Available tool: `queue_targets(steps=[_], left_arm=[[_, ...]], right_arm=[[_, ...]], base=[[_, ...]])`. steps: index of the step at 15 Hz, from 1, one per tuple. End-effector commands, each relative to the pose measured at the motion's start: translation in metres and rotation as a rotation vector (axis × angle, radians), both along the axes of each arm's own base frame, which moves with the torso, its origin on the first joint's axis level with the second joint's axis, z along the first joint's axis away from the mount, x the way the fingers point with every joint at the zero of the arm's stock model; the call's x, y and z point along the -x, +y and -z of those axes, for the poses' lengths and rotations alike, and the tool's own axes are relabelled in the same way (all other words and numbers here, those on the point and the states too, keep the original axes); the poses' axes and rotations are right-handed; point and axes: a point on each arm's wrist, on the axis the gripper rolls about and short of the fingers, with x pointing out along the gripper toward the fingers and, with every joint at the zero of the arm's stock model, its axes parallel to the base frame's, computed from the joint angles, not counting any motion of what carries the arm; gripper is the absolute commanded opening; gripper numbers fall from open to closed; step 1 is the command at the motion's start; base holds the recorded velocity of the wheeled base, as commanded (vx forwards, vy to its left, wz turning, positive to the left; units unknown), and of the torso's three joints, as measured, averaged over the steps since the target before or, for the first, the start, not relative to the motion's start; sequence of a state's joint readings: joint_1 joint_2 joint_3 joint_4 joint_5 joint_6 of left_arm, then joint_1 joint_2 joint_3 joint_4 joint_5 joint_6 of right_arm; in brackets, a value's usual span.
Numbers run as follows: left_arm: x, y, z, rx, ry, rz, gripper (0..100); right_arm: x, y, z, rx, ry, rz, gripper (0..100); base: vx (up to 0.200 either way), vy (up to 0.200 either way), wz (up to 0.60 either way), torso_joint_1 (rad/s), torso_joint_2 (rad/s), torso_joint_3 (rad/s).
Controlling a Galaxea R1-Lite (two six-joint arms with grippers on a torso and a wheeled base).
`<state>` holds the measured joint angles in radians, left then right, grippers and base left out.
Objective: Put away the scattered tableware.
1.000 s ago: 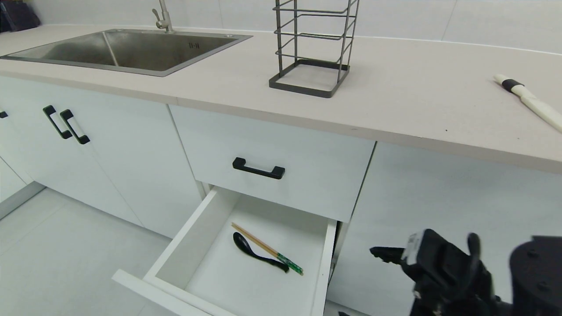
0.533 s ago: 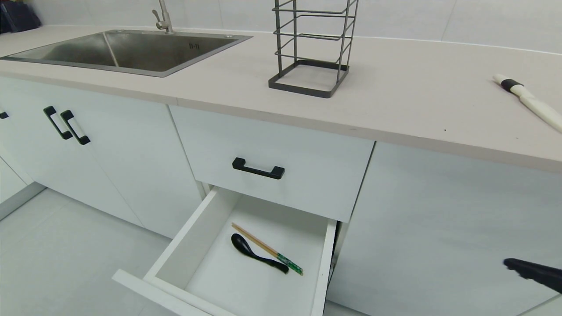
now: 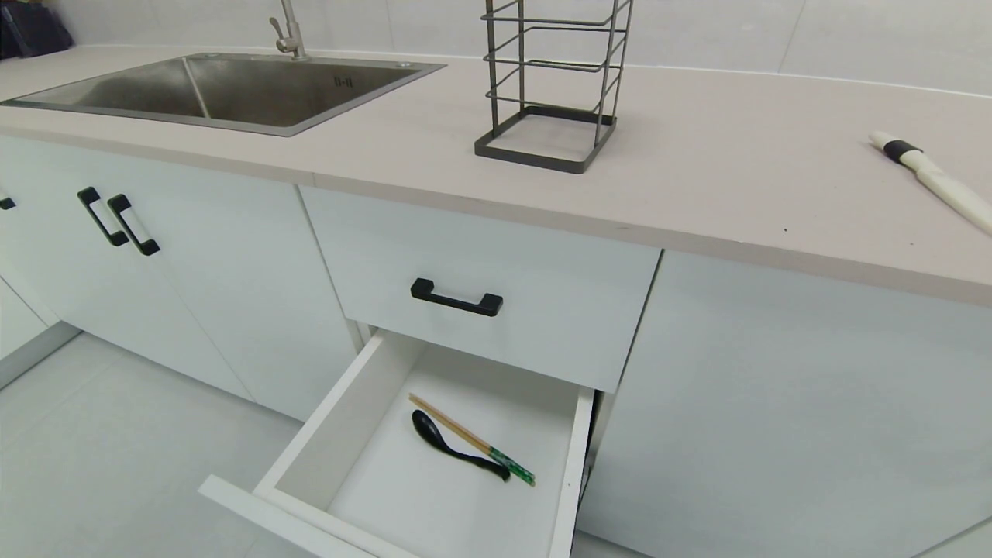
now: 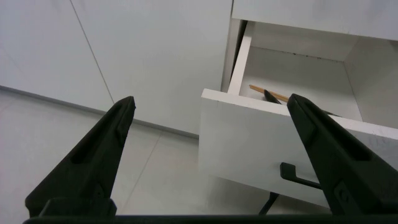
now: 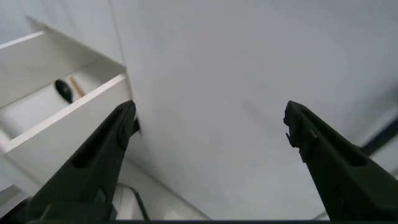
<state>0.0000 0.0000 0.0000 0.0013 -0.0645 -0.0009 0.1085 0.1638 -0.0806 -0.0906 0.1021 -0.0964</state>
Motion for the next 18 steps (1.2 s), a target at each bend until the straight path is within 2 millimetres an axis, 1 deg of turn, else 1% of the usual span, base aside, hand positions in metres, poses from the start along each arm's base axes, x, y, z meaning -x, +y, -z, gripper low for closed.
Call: queue_targets(steps=[1,2,4,6,7,8,9,10,11,12,13,14,15,16,18], left_arm=[[0.000,0.000,0.000,0.001,0.002,0.000,100],[0.000,0.000,0.000,0.001,0.002,0.000,100],[0.000,0.000,0.000,0.001,0.000,0.000,100],[0.000,0.000,0.000,-0.012,0.001,0.015,100],[0.000,-0.001,-0.003,-0.032,-0.026,0.046,100],[0.003,-0.001,-0.026,-0.030,-0.249,0.046,100],[0.007,-0.002,-0.046,-0.046,-0.409,0.056,100],[0.006,-0.003,-0.054,-0.051,-0.403,0.164,100],[0.004,-0.005,-0.060,-0.026,-0.331,0.281,100],[0.004,-0.005,-0.071,0.023,-0.262,0.369,100],[0.003,-0.006,-0.087,0.086,-0.149,0.484,100],[-0.001,-0.007,-0.095,0.102,-0.046,0.541,100],[-0.008,-0.009,-0.096,0.121,0.062,0.561,100],[-0.016,-0.009,-0.093,0.131,0.135,0.567,100],[-0.029,-0.011,-0.081,0.150,0.276,0.603,100]], right_arm=[[0.001,0.000,0.029,-0.002,0.075,0.025,100],[0.002,0.000,0.033,-0.026,0.121,0.042,100],[0.001,-0.002,0.033,-0.081,0.122,0.149,100],[0.001,-0.003,0.033,-0.081,0.122,0.157,100],[0.001,-0.003,0.033,-0.078,0.122,0.155,100],[0.001,-0.003,0.033,-0.079,0.122,0.157,100],[0.001,-0.002,0.033,-0.079,0.122,0.161,100],[0.002,-0.002,0.033,-0.085,0.112,0.189,100],[0.006,0.000,0.034,-0.095,0.060,0.195,100],[0.009,0.000,0.034,-0.101,0.015,0.184,100],[0.009,0.000,0.034,-0.105,0.014,0.184,100],[0.009,0.000,0.034,-0.101,0.015,0.184,100],[0.009,0.000,0.034,-0.101,0.015,0.182,100],[0.009,0.000,0.034,-0.098,0.015,0.182,100],[0.009,0.000,0.034,-0.095,0.014,0.185,100]], base=[[0.000,0.000,0.00,0.000,0.00,0.000],[0.000,0.000,0.00,0.000,0.00,0.000],[0.000,0.000,0.00,0.000,0.00,0.000],[0.000,0.000,0.00,0.000,0.00,0.000],[0.000,0.000,0.00,0.000,0.00,0.000],[0.000,0.000,0.00,0.000,0.00,0.000],[0.000,0.000,0.00,0.000,0.00,0.000],[0.000,0.000,0.00,0.000,0.00,0.000],[0.000,0.000,0.00,0.000,0.00,0.000],[0.000,0.000,0.00,0.000,0.00,0.000],[0.000,0.000,0.00,0.000,0.00,0.000],[0.000,0.000,0.00,0.000,0.00,0.000],[0.000,0.000,0.00,0.000,0.00,0.000],[0.000,0.000,0.00,0.000,0.00,0.000],[0.000,0.000,0.00,0.000,0.00,0.000]])
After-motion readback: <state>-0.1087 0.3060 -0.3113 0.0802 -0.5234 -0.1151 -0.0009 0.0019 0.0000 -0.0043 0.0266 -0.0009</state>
